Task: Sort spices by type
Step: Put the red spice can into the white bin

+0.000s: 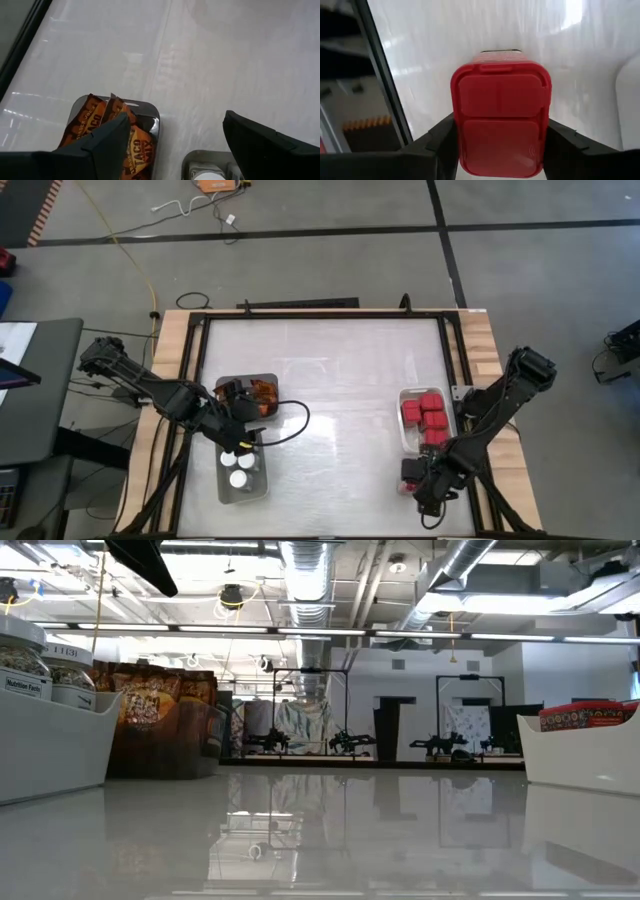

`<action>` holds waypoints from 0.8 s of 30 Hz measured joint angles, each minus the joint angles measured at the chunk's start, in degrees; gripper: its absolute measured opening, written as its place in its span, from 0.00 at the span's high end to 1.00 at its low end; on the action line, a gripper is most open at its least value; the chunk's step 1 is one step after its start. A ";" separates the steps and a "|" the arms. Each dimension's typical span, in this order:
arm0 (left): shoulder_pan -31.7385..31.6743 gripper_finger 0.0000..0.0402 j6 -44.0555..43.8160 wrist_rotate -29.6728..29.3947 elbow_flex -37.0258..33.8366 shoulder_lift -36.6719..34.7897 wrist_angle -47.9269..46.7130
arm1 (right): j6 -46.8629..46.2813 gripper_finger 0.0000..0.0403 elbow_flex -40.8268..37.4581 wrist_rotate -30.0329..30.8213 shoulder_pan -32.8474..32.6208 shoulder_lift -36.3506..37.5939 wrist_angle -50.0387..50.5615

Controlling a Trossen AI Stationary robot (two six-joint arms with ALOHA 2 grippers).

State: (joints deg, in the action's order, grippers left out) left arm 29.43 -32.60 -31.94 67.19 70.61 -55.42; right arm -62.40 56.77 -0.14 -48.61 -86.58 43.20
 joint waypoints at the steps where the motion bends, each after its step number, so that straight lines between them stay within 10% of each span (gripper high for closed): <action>1: 0.00 0.24 0.00 0.00 0.00 0.02 0.01 | -0.09 0.42 0.51 1.74 0.50 0.00 -0.09; 16: 0.00 0.24 1.07 0.02 -0.01 0.02 0.02 | -25.82 0.42 7.52 11.19 17.17 9.21 6.07; 24: 0.00 0.24 0.98 0.04 -0.01 0.02 0.04 | -43.37 0.42 7.52 11.43 14.04 14.65 19.92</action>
State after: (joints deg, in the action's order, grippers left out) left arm 29.43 -31.62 -31.90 67.18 70.63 -55.37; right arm -105.77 64.29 11.29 -34.57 -71.93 63.12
